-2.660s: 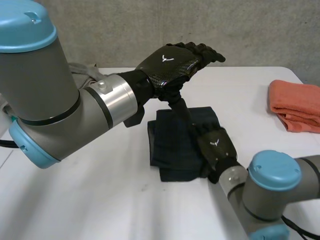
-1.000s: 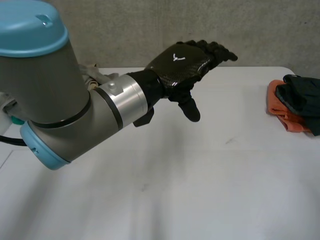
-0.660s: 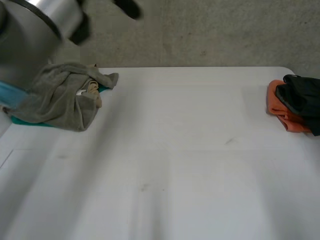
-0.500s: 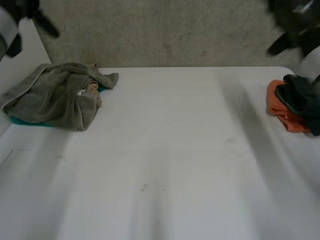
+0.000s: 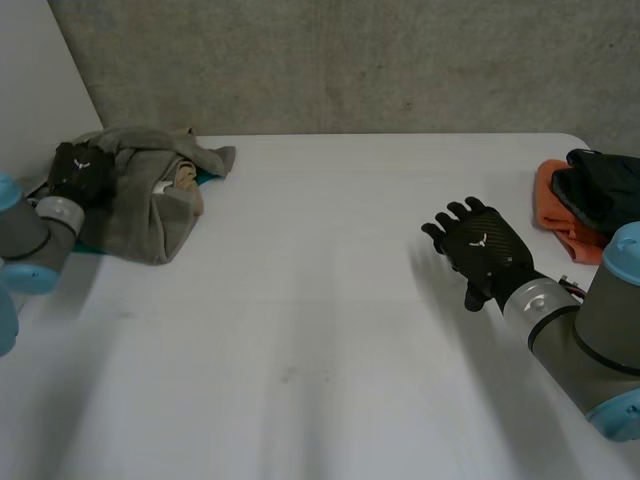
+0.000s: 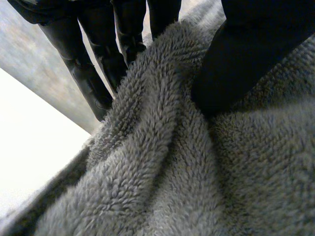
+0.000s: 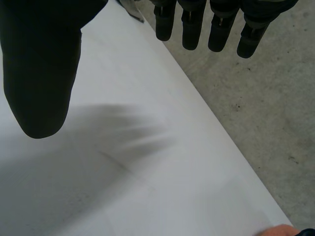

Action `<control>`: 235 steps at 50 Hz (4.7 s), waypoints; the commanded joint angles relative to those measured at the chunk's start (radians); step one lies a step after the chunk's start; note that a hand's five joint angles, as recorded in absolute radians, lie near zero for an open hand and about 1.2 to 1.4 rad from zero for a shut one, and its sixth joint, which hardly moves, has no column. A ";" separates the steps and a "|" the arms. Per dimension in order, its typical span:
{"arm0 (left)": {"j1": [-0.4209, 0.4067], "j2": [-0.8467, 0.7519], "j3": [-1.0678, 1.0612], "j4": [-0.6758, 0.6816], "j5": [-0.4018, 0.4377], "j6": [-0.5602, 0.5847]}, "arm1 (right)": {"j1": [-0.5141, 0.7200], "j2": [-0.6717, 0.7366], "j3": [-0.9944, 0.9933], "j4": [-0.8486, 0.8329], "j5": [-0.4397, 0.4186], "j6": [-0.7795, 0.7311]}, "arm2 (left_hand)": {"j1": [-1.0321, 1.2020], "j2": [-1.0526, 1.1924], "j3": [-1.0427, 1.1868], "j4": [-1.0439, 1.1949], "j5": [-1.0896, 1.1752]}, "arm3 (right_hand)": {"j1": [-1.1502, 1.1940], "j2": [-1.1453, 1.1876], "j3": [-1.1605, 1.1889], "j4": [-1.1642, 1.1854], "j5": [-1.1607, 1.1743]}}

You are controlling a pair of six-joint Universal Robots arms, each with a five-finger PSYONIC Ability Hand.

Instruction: Fold the laundry.

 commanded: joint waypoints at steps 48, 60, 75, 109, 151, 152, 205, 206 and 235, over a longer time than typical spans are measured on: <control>-0.698 0.988 -1.083 -0.232 -0.320 -0.374 | -0.074 -0.108 -0.255 0.648 -0.060 0.132 | -0.813 -0.910 -0.902 -0.923 -0.879 | -0.049 -0.038 -0.032 -0.032 -0.041; -0.642 0.863 -1.136 -0.243 -0.251 -0.694 | 0.012 0.184 -0.488 0.651 -0.134 0.138 | -0.778 -0.874 -0.867 -0.888 -0.844 | -0.049 -0.038 -0.032 -0.032 -0.041; -0.635 0.677 -0.803 -0.259 -0.273 -0.701 | 0.098 0.462 -0.799 0.549 -0.123 0.265 | 0.325 0.229 0.237 0.216 0.259 | 1.173 1.184 1.190 1.190 1.181; -0.609 0.824 -1.052 0.139 -0.271 -0.244 | 0.111 0.120 -0.562 0.465 0.029 0.218 | 0.325 0.229 0.237 0.216 0.259 | 1.173 1.184 1.190 1.190 1.181; -0.564 0.304 -0.570 -0.061 -0.251 -0.300 | 0.336 -0.506 -0.149 0.418 -0.094 0.041 | 0.324 0.228 0.236 0.215 0.258 | 1.173 1.184 1.190 1.190 1.181; -0.569 0.306 -0.547 -0.102 -0.258 -0.290 | 0.336 -0.506 -0.151 0.419 -0.093 0.040 | 0.325 0.229 0.237 0.216 0.259 | 1.173 1.184 1.190 1.190 1.181; -0.458 0.432 -0.720 -0.085 -0.121 -0.222 | 0.072 -0.314 -0.090 0.495 -0.100 -0.071 | -0.517 -0.613 -0.605 -0.627 -0.583 | 1.173 1.184 1.190 1.190 1.181; -0.458 0.412 -0.697 -0.085 -0.121 -0.221 | 0.072 -0.314 -0.085 0.495 -0.103 -0.071 | -0.470 -0.567 -0.559 -0.580 -0.536 | 1.173 1.184 1.190 1.190 1.181; -0.438 0.787 -0.827 -0.124 -0.222 -0.219 | -0.050 -0.222 -0.229 0.918 -0.056 -0.261 | 0.325 0.229 0.237 0.216 0.259 | 1.173 1.184 1.190 1.190 1.181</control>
